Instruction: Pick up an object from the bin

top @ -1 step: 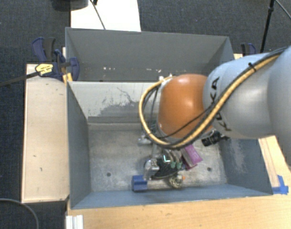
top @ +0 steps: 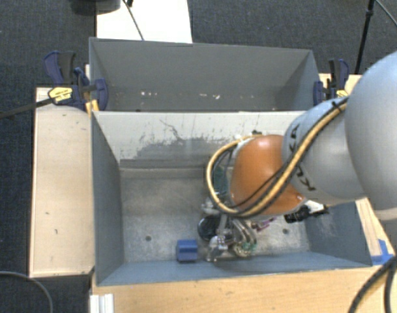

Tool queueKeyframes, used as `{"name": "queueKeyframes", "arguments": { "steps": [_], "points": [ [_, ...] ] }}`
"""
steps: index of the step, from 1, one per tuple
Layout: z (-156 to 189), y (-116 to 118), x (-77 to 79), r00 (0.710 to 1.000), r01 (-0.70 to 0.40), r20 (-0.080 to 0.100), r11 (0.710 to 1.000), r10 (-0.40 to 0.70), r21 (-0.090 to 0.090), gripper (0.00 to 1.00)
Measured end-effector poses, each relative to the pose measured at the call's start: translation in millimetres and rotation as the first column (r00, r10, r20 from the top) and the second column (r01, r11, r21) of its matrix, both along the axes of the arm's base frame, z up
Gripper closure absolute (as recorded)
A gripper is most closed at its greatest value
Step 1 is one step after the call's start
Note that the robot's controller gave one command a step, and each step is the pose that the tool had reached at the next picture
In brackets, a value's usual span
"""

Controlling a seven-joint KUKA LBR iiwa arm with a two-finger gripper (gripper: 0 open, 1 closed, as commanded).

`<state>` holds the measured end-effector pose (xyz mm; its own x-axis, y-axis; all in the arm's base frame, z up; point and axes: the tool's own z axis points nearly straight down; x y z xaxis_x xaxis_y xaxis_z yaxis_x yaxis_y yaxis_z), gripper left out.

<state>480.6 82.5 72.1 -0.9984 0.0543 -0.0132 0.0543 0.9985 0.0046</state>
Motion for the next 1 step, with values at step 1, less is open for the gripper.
{"name": "queueKeyframes", "arguments": {
  "steps": [1],
  "points": [
    [1.1, 1.4, -0.3, 1.0, 0.002, 0.0, 1.0, -0.002, 0.0, 1.0]
  ]
}}
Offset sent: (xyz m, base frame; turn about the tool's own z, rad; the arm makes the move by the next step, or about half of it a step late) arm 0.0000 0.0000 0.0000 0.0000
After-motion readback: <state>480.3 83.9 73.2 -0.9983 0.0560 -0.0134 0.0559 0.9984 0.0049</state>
